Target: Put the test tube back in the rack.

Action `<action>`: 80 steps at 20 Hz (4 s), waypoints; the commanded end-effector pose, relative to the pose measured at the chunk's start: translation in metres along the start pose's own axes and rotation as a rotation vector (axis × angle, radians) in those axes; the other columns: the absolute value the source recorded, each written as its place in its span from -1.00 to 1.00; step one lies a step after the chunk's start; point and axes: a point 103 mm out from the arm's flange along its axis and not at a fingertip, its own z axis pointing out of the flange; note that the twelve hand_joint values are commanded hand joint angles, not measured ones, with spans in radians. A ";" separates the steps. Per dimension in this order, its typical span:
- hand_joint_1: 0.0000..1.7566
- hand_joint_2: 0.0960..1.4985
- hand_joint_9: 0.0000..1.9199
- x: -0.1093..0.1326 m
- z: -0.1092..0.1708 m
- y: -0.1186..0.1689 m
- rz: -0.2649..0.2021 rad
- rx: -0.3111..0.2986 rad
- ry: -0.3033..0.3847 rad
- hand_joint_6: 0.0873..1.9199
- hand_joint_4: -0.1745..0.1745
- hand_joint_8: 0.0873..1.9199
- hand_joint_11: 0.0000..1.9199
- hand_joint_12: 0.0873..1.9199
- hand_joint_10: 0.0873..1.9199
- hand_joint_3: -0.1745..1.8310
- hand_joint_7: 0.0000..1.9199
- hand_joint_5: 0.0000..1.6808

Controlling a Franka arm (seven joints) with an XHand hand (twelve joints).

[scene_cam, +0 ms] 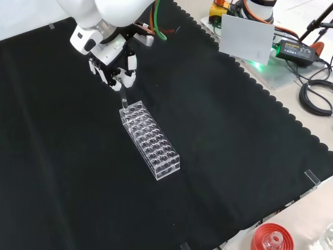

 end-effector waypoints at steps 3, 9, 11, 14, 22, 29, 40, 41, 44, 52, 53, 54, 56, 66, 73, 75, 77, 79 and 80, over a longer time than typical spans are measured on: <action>0.63 -0.18 0.46 -0.003 0.002 -0.003 0.001 0.004 0.003 -0.68 -1.00 -0.76 0.04 0.18 -0.64 -0.31 0.94 0.64; 0.63 -0.18 0.46 -0.002 0.007 -0.002 -0.005 0.008 0.002 -0.68 -1.00 -0.76 0.04 0.18 -0.64 -0.31 0.94 0.64; 0.63 -0.18 0.46 0.000 0.007 0.000 -0.009 0.007 0.004 -0.68 -1.00 -0.76 0.04 0.18 -0.64 -0.31 0.94 0.64; 0.63 -0.18 0.46 0.002 0.007 0.002 -0.014 0.011 -0.002 -0.68 -1.00 -0.76 0.04 0.18 -0.64 -0.31 0.94 0.64; 0.63 -0.19 0.46 0.007 0.010 0.008 -0.022 0.016 -0.008 -0.68 -1.00 -0.76 0.04 0.18 -0.64 -0.31 0.94 0.64; 0.63 -0.19 0.46 0.006 0.012 0.011 -0.019 0.028 -0.008 -0.68 -1.00 -0.76 0.04 0.18 -0.64 -0.31 0.94 0.64; 0.63 -0.19 0.46 0.001 0.021 0.019 -0.014 0.041 -0.011 -0.68 -1.00 -0.76 0.04 0.18 -0.64 -0.31 0.94 0.64; 0.63 -0.19 0.46 0.001 0.022 0.019 -0.013 0.043 -0.012 -0.68 -1.00 -0.76 0.03 0.18 -0.64 -0.31 0.94 0.64; 0.63 -0.19 0.46 -0.002 0.026 0.025 -0.013 0.051 -0.016 -0.68 -1.00 -0.76 0.03 0.18 -0.64 -0.31 0.94 0.64; 0.63 -0.19 0.46 -0.003 0.032 0.029 -0.013 0.058 -0.013 -0.68 -1.00 -0.76 0.03 0.18 -0.64 -0.31 0.94 0.64; 0.63 -0.19 0.46 -0.003 0.033 0.029 -0.012 0.059 -0.013 -0.68 -1.00 -0.76 0.03 0.18 -0.64 -0.31 0.94 0.64; 0.63 -0.19 0.46 -0.003 0.033 0.029 -0.013 0.060 -0.012 -0.68 -1.00 -0.76 0.03 0.18 -0.64 -0.31 0.94 0.64; 0.63 -0.19 0.46 -0.003 0.035 0.030 -0.011 0.065 -0.013 -0.68 -1.00 -0.76 0.03 0.18 -0.64 -0.31 0.94 0.64; 0.63 -0.18 0.45 0.000 0.052 0.034 -0.018 0.082 -0.009 -0.67 -1.00 -0.75 0.02 0.18 -0.64 -0.31 0.94 0.64; 0.63 -0.18 0.45 -0.002 0.053 0.035 -0.018 0.083 -0.009 -0.67 -1.00 -0.75 0.02 0.18 -0.64 -0.31 0.94 0.64; 0.63 -0.18 0.45 -0.002 0.054 0.035 -0.018 0.082 -0.009 -0.67 -1.00 -0.75 0.02 0.18 -0.64 -0.31 0.94 0.64; 0.63 -0.18 0.45 -0.002 0.055 0.035 -0.020 0.083 -0.009 -0.67 -1.00 -0.75 0.01 0.19 -0.64 -0.31 0.94 0.64; 0.63 -0.18 0.45 -0.001 0.056 0.036 -0.022 0.083 -0.008 -0.67 -1.00 -0.75 0.01 0.19 -0.64 -0.31 0.94 0.64; 0.63 -0.18 0.45 -0.001 0.056 0.036 -0.023 0.083 -0.007 -0.67 -1.00 -0.75 0.01 0.19 -0.64 -0.31 0.94 0.64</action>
